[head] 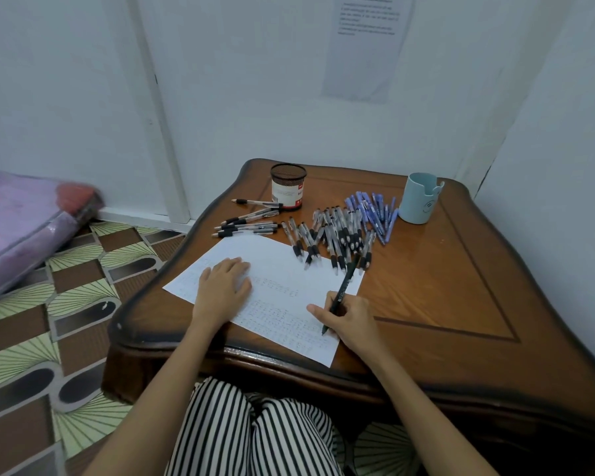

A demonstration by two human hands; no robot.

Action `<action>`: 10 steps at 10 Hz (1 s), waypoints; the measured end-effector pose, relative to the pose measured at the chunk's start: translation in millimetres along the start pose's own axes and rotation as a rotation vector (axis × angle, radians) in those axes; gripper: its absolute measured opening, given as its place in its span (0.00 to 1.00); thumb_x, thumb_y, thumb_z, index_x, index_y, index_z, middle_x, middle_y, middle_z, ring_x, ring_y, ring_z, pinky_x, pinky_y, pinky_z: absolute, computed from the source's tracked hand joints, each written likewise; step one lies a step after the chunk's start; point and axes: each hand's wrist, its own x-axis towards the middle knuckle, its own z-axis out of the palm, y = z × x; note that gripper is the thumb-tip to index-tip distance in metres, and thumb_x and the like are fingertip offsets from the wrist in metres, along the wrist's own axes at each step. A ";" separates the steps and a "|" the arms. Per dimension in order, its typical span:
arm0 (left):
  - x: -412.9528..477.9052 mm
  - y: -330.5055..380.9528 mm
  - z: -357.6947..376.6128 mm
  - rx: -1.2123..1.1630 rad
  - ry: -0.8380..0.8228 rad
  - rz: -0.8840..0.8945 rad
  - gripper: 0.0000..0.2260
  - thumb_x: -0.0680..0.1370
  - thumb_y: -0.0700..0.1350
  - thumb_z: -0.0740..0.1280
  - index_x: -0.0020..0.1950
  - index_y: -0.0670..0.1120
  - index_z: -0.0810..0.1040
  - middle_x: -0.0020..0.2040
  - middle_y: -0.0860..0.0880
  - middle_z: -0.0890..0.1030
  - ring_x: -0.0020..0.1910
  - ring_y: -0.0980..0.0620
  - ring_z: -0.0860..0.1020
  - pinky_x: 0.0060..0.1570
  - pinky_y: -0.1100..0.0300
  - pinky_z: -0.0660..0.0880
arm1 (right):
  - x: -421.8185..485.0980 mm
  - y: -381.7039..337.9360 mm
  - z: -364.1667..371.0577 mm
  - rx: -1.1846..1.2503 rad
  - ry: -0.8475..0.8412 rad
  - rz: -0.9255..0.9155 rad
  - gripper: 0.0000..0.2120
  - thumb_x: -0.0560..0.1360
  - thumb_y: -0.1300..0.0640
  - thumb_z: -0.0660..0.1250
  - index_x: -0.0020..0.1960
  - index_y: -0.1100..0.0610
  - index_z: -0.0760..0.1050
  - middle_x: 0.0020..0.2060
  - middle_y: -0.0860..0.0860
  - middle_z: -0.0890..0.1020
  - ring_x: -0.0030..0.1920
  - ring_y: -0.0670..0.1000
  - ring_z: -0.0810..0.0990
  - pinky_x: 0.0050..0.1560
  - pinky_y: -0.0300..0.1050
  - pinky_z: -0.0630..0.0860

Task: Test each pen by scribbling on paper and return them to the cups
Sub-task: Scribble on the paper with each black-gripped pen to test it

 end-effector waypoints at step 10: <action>0.7 1.0 -0.4 -0.008 0.021 -0.008 0.18 0.80 0.49 0.59 0.71 0.49 0.69 0.72 0.49 0.67 0.72 0.50 0.63 0.72 0.49 0.54 | 6.4 10.7 4.6 -0.081 0.141 -0.044 0.21 0.74 0.63 0.68 0.27 0.54 0.63 0.22 0.45 0.67 0.23 0.42 0.67 0.29 0.32 0.62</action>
